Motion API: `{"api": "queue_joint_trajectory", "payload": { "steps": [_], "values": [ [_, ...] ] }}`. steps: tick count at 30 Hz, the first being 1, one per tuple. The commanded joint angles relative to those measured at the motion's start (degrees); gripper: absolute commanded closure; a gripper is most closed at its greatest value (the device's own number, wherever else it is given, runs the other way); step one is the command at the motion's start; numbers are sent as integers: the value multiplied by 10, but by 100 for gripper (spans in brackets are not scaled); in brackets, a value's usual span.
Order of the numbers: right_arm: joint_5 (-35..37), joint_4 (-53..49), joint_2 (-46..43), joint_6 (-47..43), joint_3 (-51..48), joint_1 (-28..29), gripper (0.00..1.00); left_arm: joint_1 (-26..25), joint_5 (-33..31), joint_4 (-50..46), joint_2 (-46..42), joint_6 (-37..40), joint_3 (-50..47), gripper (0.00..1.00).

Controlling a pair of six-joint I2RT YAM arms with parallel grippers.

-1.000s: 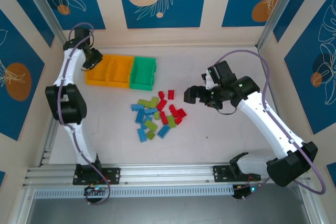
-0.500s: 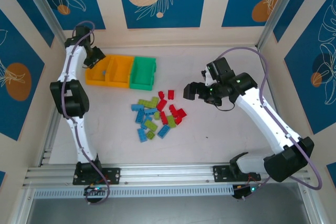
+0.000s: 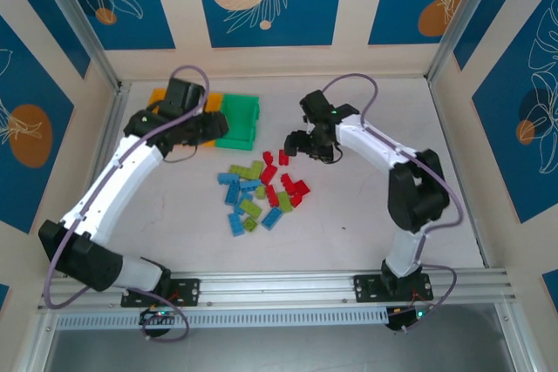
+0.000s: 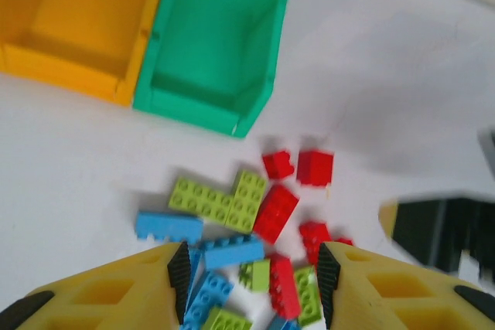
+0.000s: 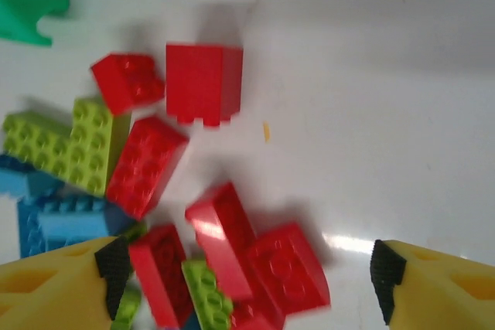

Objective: Sort the legos into containers by color

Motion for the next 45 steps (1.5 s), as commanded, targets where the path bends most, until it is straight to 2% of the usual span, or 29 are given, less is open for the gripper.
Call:
{"api": "queue_joint_trajectory", "payload": {
  "steps": [1,9,15,20,24,29,32,35,39,45],
  "values": [
    [17,22,49,0,48,9,18,-27,-39,-2,-9,-14,-48,50],
    [-12,-2,174,-5,138,15,34,-41,-69,-3,-37,-13,-80,47],
    [-43,-17,213,-12,156,13,44,-41,-66,3,-30,-4,-84,42],
    [-46,-28,206,-20,158,7,60,-41,-73,6,-31,3,-88,28],
    [-49,-30,195,-22,166,0,64,-40,-76,6,-33,12,-89,17],
    [-41,-49,148,-22,216,-1,71,-41,-81,6,-44,19,-86,13],
    [-35,-5,104,-6,222,6,72,-41,-96,6,-58,20,-87,11],
    [-31,48,106,7,242,19,72,-39,-117,0,-65,9,-89,11],
    [-18,64,176,18,325,35,72,-36,-127,-20,-56,-15,-89,11],
    [-35,-17,352,-7,584,49,69,-36,-105,-30,-57,-61,-114,11]
  ]
}}
